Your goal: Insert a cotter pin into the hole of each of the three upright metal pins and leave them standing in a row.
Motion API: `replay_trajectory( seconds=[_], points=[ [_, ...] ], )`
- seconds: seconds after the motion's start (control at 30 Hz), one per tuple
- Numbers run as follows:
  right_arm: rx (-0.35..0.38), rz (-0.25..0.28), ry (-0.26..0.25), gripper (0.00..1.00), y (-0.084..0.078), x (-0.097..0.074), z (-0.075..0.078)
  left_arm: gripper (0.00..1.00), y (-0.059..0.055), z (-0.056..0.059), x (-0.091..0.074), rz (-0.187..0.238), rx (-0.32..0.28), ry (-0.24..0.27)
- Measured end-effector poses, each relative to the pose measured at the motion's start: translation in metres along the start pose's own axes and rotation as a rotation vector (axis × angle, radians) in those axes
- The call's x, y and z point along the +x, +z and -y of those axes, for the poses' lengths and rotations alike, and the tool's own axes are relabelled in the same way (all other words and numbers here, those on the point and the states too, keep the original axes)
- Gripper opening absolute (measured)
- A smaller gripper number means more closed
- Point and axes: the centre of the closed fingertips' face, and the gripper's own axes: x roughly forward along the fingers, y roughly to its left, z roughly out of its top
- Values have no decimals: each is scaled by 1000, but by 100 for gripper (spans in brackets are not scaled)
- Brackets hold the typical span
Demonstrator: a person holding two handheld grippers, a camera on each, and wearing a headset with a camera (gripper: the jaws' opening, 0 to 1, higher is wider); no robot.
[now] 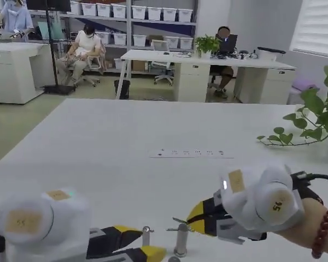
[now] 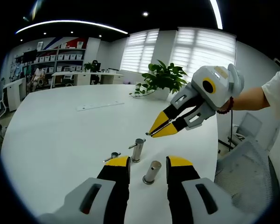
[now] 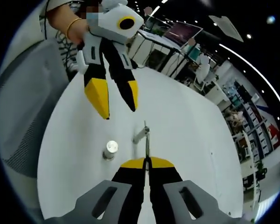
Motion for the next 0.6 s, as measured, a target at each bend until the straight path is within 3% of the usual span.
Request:
replay_trajectory(
  seconds=[0.27, 0.6],
  points=[
    [-29, 5, 3, 2, 6, 4, -8, 22, 0, 1, 9, -13, -40, -5],
    [-62, 12, 6, 3, 13, 5, -13, 10, 8, 2, 19, 24, -154, -19]
  ],
)
